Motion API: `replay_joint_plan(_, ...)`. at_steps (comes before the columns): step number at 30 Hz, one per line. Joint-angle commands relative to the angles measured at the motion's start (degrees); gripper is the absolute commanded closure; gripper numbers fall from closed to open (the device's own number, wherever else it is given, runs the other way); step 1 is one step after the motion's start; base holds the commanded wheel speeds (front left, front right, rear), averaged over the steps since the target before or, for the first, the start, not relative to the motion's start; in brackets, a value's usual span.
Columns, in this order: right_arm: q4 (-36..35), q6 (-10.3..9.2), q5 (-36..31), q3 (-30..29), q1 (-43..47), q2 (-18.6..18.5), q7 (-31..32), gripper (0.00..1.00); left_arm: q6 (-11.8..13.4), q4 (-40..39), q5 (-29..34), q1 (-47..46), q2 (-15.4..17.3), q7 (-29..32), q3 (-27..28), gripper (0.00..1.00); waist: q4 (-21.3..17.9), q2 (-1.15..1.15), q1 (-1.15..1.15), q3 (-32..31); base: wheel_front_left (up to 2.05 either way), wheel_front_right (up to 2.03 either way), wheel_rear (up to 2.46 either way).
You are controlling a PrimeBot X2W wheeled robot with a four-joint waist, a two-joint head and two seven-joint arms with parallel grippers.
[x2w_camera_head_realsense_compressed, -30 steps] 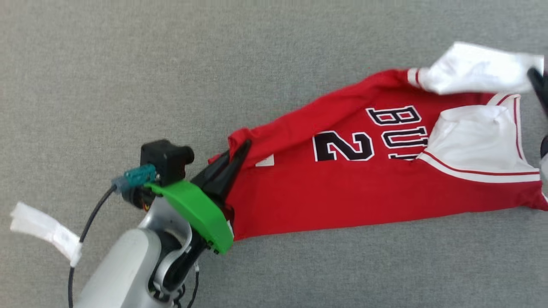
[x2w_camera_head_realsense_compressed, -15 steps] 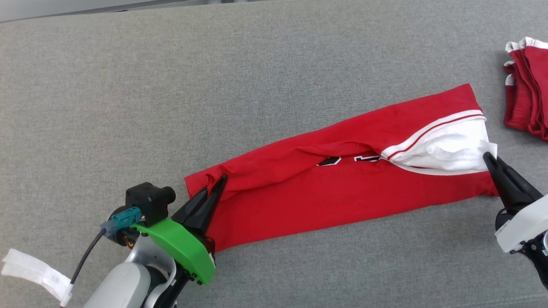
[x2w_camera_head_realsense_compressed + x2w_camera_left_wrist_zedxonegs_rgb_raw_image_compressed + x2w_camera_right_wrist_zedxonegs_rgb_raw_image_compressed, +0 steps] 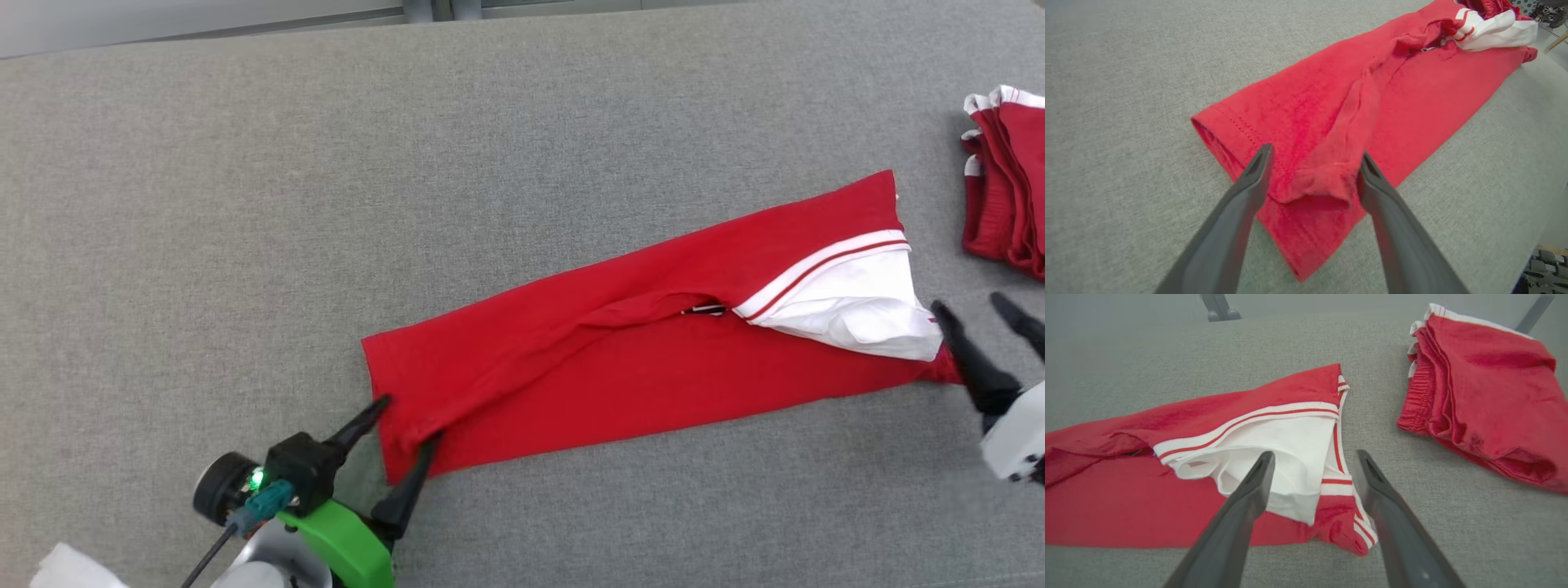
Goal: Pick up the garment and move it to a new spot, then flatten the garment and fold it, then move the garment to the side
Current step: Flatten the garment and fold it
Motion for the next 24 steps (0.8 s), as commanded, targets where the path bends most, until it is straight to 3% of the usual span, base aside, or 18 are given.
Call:
replay_joint_plan(1,-0.8,-0.01,0.3,-1.6,0.4,0.0,0.9,0.0,1.3,0.7,1.4,0.7,0.8,-1.9,0.5,0.0,0.1,0.0,0.01,-0.2,0.0,0.0,0.0)
replay_joint_plan(7,-1.6,0.0,-3.0,-4.0,-3.2,0.8,7.4,0.0,11.2,0.1,4.8,2.8,-2.4,-9.0,7.6,0.0,0.9,0.0,0.01,1.2,0.0,0.0,0.0)
replay_joint_plan(11,3.1,-0.02,-7.2,-2.0,-7.4,1.2,12.2,0.0,14.2,-5.8,9.2,4.8,-6.8,-9.2,12.7,0.0,2.4,0.0,0.01,3.0,0.0,0.0,0.0)
replay_joint_plan(17,13.4,-0.02,-10.6,0.8,-13.5,1.6,15.1,0.0,13.1,-11.2,14.3,8.1,-13.6,-9.2,18.0,0.0,4.9,0.0,0.01,4.8,0.0,0.0,0.0)
replay_joint_plan(24,24.2,-0.07,-7.4,3.6,-14.9,0.9,19.7,0.0,9.4,-12.3,17.4,11.4,-18.5,-9.2,22.6,0.0,7.5,0.0,0.01,4.2,0.0,0.0,0.0)
